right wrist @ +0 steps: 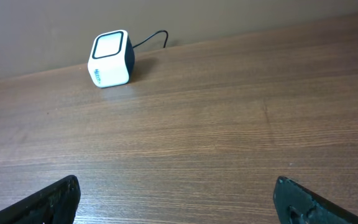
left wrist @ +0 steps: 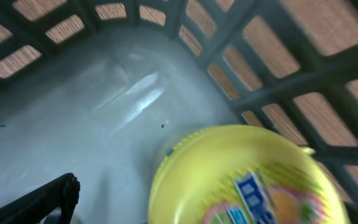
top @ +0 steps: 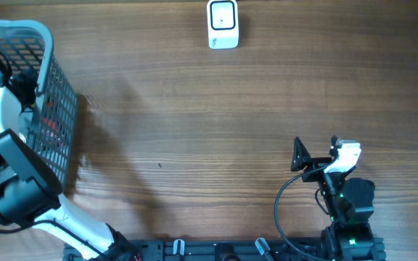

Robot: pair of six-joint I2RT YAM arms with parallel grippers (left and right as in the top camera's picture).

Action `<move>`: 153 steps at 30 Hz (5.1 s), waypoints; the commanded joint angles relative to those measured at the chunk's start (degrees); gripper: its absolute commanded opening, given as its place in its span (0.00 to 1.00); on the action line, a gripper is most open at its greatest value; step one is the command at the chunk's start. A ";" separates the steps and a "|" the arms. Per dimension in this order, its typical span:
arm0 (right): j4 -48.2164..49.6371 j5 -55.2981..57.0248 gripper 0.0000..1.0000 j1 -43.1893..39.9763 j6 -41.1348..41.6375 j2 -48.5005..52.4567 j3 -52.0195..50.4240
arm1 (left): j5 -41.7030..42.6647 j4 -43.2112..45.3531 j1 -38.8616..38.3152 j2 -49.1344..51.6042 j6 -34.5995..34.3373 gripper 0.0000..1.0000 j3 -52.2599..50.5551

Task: Scan the item barcode
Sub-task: 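Grasp the yellow Mentos bottle with the left gripper and lift, then carry the bottle to the scanner and set it down in front, then reach the left gripper back into the basket and grasp the tin can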

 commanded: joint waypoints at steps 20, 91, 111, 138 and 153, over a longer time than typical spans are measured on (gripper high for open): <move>0.15 -0.11 1.00 -0.22 0.76 0.31 -0.07 | 3.91 2.54 -0.20 0.07 0.31 0.41 0.17; 1.81 -0.11 1.00 -0.22 0.79 0.31 -0.07 | -8.28 -4.98 -63.84 4.28 -35.80 0.89 0.07; 1.77 -1.90 1.00 -0.22 0.81 0.31 -0.07 | -11.93 -16.35 -34.84 -39.80 -12.37 1.00 17.49; 1.57 -3.50 1.00 -0.22 0.63 0.31 -0.07 | -5.99 -16.15 8.11 -4.35 -18.38 1.00 -2.49; 0.94 -3.50 1.00 -0.22 0.66 0.31 -0.04 | -8.72 -15.15 7.76 -4.59 -19.39 1.00 -5.66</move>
